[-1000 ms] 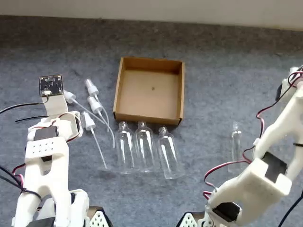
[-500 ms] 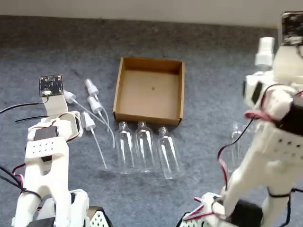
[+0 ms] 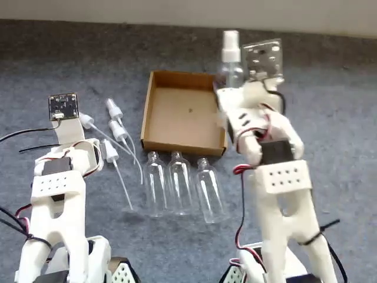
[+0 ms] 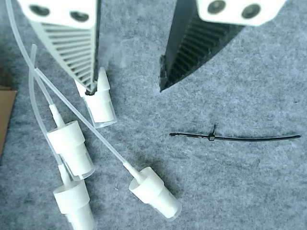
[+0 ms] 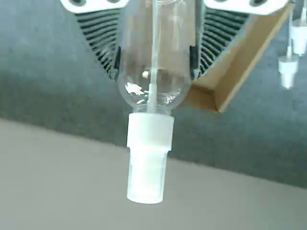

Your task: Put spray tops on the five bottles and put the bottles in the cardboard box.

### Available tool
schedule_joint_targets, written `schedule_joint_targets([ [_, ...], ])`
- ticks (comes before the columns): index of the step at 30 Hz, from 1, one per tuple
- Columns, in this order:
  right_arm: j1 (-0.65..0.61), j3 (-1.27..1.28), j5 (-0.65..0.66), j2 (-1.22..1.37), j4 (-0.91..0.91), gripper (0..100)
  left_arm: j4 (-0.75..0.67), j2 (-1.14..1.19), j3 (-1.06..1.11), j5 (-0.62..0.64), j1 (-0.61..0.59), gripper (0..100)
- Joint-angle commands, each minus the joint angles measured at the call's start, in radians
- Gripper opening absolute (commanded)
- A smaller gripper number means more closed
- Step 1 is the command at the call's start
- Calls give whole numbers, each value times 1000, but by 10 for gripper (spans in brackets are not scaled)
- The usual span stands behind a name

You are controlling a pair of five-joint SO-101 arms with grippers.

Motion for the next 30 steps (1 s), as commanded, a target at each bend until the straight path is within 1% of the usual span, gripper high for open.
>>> schedule_joint_targets([
  [1, -76, -8, -11, 102, -236, 5, -17, -28, -5, 2, 22, 200],
  [4, -108, -61, -6, 236, -348, 5, -17, -28, -5, 2, 22, 200],
  [10, -200, -151, -5, 437, -429, 5, -17, -28, -5, 2, 22, 200],
  [11, -214, -153, -5, 460, -466, 5, -17, -28, -5, 2, 22, 200],
  [12, -225, -153, -8, 475, -526, 5, -17, -28, -5, 0, 22, 200],
  [16, -229, -124, -11, 544, -862, 5, -17, -28, -5, 0, 22, 200],
  [18, -236, -114, -11, 593, -974, 5, -17, -28, -5, 0, 22, 200],
  [24, -223, -116, -11, 757, -1064, 4, -17, -28, -5, 0, 22, 200],
  [30, -208, -108, -11, 800, -1159, 4, -17, -28, -5, 0, 22, 200],
])
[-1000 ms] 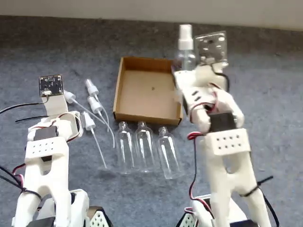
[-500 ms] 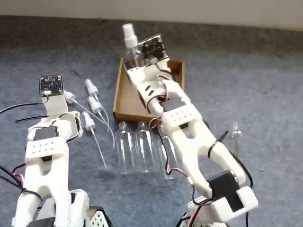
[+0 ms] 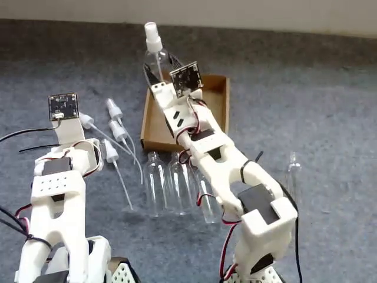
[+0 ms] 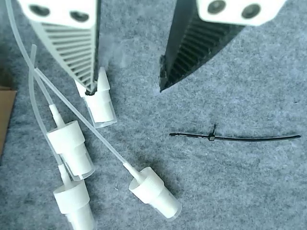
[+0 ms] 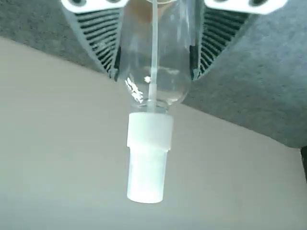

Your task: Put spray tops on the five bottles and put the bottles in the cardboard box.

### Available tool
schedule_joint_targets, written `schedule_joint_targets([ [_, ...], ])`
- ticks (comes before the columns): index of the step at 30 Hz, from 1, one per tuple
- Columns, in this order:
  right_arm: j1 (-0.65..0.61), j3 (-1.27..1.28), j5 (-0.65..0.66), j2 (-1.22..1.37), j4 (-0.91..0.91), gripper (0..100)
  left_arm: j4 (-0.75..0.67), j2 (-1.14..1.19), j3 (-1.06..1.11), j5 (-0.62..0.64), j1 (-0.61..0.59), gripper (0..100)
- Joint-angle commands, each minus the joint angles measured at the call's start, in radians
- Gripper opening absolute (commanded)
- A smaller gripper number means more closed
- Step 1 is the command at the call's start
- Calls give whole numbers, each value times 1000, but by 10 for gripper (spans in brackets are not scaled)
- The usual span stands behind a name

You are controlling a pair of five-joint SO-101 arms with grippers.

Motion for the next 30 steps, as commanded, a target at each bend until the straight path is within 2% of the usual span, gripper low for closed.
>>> schedule_joint_targets([
  [1, 25, -30, -11, -2, -59, 4, -17, -28, -5, 0, 22, 200],
  [15, 44, -39, -11, 159, -272, 4, -17, -28, -5, 0, 22, 200],
  [30, 42, -194, -12, 348, -275, 4, -17, -28, -5, 0, 22, 200],
])
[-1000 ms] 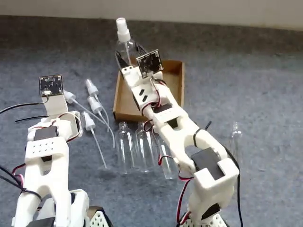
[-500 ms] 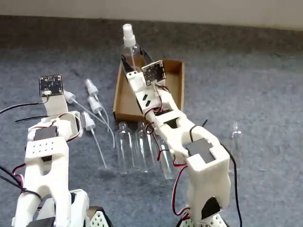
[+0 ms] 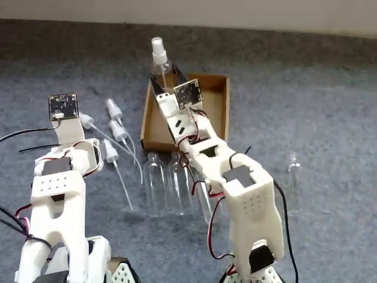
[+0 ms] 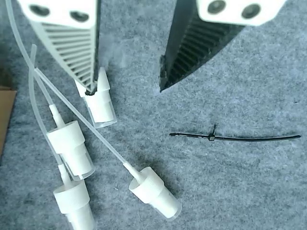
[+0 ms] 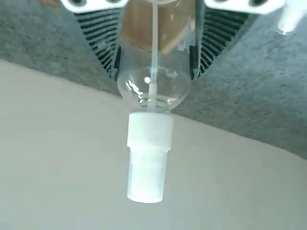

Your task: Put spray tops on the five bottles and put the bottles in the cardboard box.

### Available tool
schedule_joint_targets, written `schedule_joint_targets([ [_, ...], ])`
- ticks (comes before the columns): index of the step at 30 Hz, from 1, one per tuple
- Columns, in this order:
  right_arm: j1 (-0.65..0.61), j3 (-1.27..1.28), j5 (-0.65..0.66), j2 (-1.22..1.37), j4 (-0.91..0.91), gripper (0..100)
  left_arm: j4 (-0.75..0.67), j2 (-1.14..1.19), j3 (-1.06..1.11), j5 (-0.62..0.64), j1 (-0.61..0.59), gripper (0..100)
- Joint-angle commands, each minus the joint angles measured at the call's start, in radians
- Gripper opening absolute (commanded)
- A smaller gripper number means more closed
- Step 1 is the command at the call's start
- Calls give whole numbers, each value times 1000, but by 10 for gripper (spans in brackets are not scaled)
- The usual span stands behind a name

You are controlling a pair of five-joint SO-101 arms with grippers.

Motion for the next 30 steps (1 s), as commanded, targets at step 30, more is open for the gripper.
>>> schedule_joint_targets([
  [30, 19, -77, -6, 8, -16, 138, -17, -28, -5, 0, 22, 200],
])
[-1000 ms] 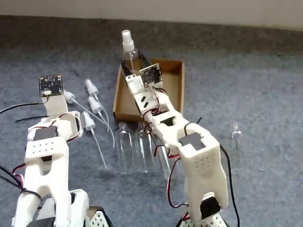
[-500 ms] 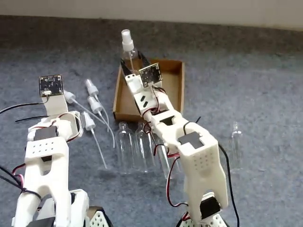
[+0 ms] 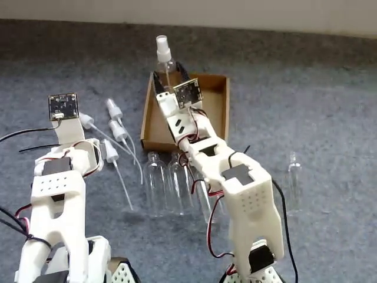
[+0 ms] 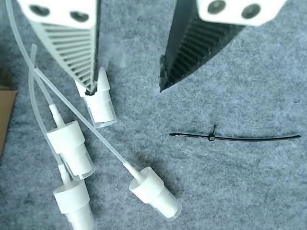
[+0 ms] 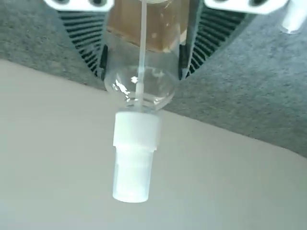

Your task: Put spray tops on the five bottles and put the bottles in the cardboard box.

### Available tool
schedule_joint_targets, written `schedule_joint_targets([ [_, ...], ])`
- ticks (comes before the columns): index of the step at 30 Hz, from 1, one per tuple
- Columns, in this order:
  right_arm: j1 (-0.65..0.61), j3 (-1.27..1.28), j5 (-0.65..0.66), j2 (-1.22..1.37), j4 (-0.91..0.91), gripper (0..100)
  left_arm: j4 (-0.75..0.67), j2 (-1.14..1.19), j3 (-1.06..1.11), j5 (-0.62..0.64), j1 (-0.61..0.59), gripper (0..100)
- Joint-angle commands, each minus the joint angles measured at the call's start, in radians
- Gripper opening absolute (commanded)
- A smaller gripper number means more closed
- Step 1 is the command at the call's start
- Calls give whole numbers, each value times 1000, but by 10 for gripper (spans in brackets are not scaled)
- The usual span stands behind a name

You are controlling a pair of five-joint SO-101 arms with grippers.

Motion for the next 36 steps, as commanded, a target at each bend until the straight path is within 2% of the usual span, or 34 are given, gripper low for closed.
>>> schedule_joint_targets([
  [1, 16, -50, -6, -18, -16, 138, -17, -28, -5, 0, 22, 200],
  [12, 10, 24, -14, -15, -22, 138, -17, -28, -5, 0, 22, 200],
  [17, 4, 36, -83, -15, -19, 138, -17, -28, -5, 0, 22, 200],
  [36, -22, 91, -81, -16, -21, 142, -17, -28, -5, 0, 22, 200],
])
